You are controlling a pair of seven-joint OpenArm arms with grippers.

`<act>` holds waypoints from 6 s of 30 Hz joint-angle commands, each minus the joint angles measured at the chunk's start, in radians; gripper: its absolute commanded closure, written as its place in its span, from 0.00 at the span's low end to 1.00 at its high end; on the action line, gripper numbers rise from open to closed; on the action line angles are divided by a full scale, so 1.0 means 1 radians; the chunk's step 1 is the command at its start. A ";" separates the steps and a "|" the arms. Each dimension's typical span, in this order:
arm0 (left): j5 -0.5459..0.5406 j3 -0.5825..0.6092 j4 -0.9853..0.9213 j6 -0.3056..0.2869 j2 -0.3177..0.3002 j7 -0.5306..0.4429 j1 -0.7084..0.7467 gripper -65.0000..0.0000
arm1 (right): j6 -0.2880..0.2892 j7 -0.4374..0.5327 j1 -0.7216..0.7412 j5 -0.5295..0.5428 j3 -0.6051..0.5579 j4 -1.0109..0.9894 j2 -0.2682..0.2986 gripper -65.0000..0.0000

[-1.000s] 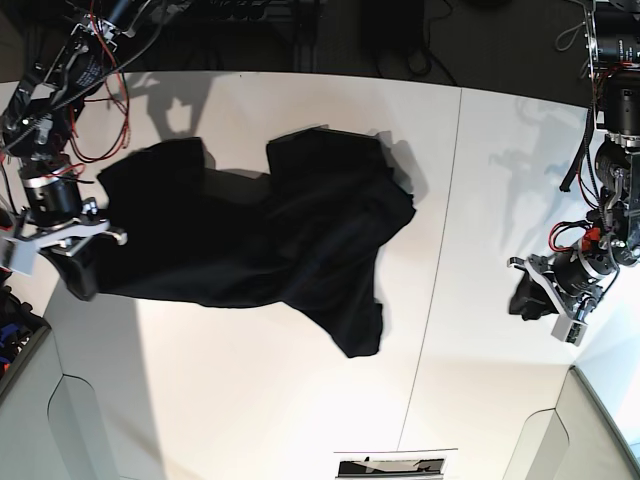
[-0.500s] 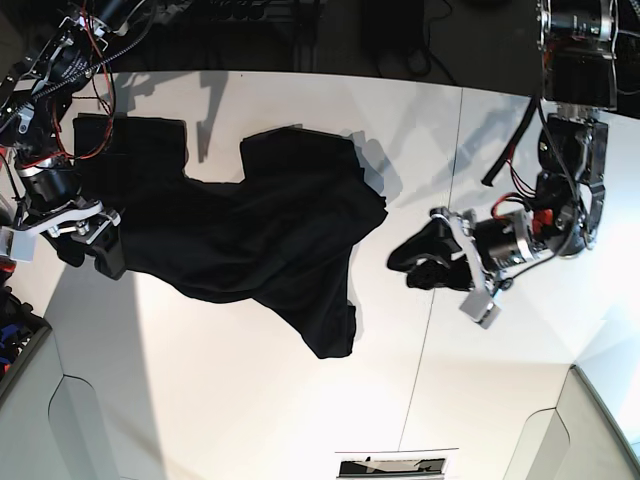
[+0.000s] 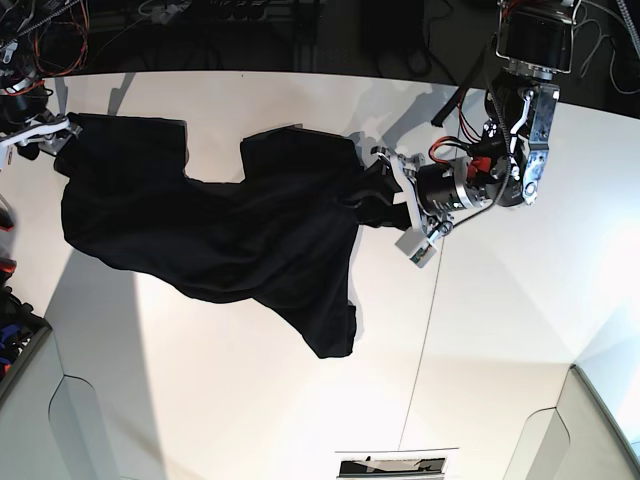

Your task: Layout the t-shirt on the table in an organized manner, then fold the t-shirt properly

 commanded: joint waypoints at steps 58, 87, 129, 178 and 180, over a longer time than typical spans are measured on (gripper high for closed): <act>0.202 -0.321 0.329 0.180 -0.495 -0.205 -0.220 1.00 | 0.094 0.066 0.105 0.222 0.064 -0.213 0.205 0.63; 0.178 0.072 -0.392 0.095 -0.419 -0.269 -0.687 0.69 | 0.093 0.107 0.105 0.049 -0.142 -0.214 0.055 0.63; -0.401 -0.256 -0.164 -0.007 -0.406 0.085 -0.079 0.46 | 0.072 0.300 0.272 -0.145 -0.728 -0.506 -0.228 0.93; 0.183 0.185 0.192 -0.007 -0.050 -0.171 0.134 1.00 | 0.097 0.122 0.247 -0.009 -0.416 -0.101 -0.075 1.00; 0.207 0.193 0.177 -0.007 -0.037 -0.171 0.138 1.00 | 0.097 0.122 0.246 -0.015 -0.416 -0.101 -0.074 1.00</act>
